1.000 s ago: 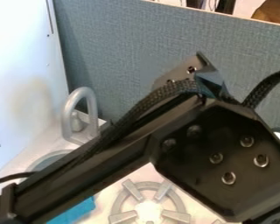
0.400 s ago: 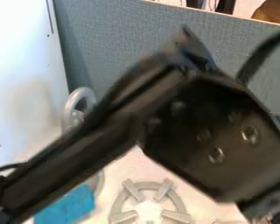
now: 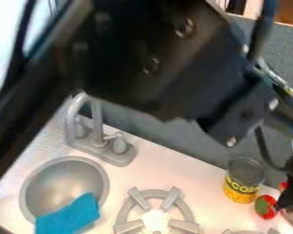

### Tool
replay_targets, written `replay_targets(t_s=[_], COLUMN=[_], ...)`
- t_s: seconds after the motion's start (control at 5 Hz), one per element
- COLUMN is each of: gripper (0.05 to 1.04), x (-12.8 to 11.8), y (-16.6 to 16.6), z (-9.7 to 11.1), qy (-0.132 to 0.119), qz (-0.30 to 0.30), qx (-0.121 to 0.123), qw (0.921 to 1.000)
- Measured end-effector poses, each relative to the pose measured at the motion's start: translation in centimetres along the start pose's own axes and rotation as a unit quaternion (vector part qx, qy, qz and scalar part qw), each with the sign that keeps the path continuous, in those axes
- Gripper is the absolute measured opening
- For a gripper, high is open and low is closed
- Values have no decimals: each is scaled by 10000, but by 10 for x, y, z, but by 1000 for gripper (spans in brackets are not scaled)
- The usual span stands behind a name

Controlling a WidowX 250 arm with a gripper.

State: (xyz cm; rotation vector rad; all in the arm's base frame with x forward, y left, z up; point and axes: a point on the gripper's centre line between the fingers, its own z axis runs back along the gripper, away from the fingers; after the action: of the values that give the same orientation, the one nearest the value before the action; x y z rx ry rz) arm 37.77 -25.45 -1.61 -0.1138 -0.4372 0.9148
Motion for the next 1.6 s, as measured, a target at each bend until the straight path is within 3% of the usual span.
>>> replay_targets(t_s=[0.2,0.4,0.6,0.8,1.0,1.2,1.6], gripper=[401,401,401,401,401,401,401], x=[11,34,49,74,96,120,163], y=[6,14,24,35,57,69,101], z=[16,27,31,22,8,17,1], qy=[117,143,-129,-43,33,43,-320], qz=[-294,-415,-780,-1396,-1652,-1867,-2025], qx=[-173,-194,-45,219,444,325,265], qw=[9993,9989,9969,9900,9853,9819,9784])
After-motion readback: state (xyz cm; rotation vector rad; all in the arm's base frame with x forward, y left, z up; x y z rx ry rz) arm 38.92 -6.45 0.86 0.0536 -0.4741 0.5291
